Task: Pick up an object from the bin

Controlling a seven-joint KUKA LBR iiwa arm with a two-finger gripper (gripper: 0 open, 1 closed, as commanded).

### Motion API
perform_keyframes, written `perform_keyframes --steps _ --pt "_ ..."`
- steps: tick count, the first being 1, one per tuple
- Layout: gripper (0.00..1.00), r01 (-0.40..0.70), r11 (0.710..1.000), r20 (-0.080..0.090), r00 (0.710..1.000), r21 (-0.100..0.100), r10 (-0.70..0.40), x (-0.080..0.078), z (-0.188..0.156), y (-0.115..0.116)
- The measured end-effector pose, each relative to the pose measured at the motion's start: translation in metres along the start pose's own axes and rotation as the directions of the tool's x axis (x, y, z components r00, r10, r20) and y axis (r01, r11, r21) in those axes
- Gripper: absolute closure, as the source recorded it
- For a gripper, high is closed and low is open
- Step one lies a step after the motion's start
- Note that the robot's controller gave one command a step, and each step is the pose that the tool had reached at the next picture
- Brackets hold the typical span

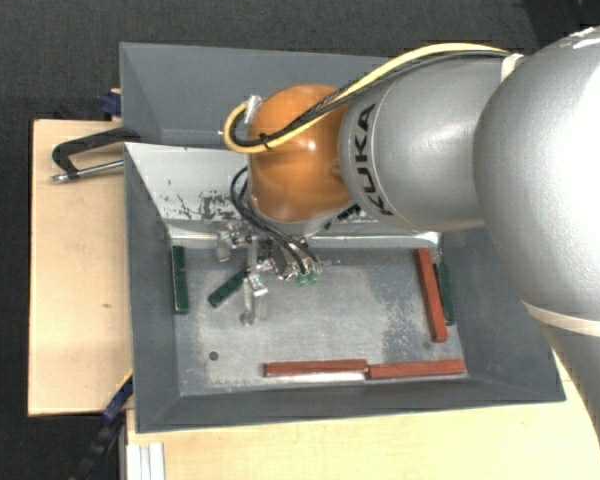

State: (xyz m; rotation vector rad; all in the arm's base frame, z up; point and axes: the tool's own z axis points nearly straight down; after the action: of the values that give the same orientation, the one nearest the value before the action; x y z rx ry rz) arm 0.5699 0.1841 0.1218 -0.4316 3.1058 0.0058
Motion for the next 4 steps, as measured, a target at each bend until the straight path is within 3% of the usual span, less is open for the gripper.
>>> perform_keyframes --steps 1,2,3,4 --pt "0.0 -0.06 0.998 0.001 0.998 0.002 0.06 -0.026 0.017 -0.004" --pt "1.0 -0.05 0.999 -0.003 0.999 0.001 0.05 -0.008 0.051 -0.002" --pt "1.0 -0.05 0.999 -0.003 0.999 0.001 0.05 -0.008 0.051 -0.002" --pt "1.0 -0.046 0.999 -0.001 0.999 0.001 0.046 -0.026 -0.05 0.031"
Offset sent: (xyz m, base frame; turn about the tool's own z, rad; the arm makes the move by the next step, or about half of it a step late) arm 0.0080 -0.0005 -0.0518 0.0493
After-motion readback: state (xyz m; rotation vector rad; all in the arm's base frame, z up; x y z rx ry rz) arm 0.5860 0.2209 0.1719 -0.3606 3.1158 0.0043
